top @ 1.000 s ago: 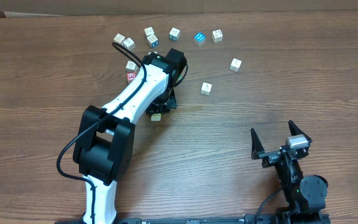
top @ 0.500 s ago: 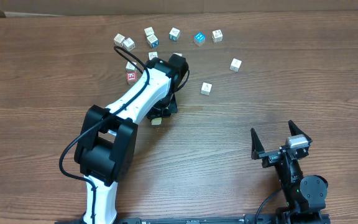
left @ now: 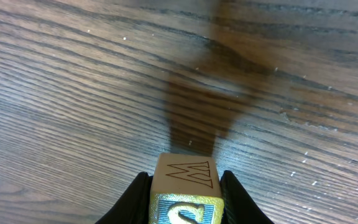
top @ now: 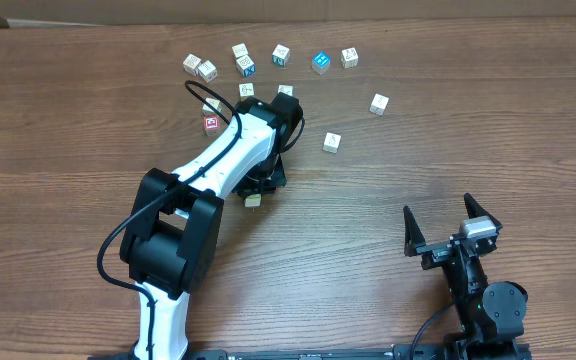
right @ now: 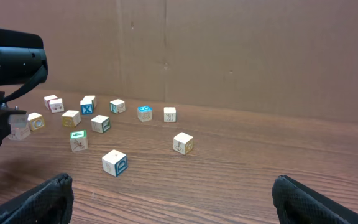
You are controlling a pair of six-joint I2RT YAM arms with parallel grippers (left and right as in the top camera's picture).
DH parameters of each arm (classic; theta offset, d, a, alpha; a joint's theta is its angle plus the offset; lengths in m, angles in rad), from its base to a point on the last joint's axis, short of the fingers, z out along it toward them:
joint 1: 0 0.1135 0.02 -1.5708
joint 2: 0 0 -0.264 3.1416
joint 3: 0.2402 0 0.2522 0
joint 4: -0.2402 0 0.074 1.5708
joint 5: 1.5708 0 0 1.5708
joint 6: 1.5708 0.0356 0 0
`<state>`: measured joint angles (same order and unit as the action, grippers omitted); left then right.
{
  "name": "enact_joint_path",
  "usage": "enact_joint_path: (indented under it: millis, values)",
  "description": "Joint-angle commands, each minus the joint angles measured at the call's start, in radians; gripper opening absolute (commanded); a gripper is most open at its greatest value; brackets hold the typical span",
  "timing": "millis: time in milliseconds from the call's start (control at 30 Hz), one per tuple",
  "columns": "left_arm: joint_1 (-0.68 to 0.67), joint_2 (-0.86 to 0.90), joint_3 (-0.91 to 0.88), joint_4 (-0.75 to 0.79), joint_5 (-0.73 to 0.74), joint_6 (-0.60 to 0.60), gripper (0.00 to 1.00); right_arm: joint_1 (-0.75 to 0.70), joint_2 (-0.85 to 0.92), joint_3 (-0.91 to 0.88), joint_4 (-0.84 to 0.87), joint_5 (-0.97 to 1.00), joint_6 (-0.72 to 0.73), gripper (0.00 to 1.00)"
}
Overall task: Form a horizontal line
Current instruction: 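Carry the yellow S block down toward the table center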
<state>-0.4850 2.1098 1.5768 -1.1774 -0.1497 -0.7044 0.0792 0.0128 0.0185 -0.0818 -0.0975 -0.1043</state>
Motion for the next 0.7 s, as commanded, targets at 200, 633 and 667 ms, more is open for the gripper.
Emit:
enact_joint_path:
  millis: [200, 633, 667]
  values:
    - [-0.007, -0.017, -0.011, 0.008, 0.012, -0.014, 0.13, -0.003, -0.010, -0.010, 0.005, 0.001, -0.002, 1.00]
    - [-0.007, -0.017, -0.011, 0.008, 0.012, -0.014, 0.29, -0.003, -0.010, -0.010, 0.005, 0.001, -0.002, 1.00]
    - [-0.007, -0.017, -0.011, 0.008, 0.012, -0.014, 0.30, -0.003, -0.010, -0.010, 0.005, 0.001, -0.002, 1.00]
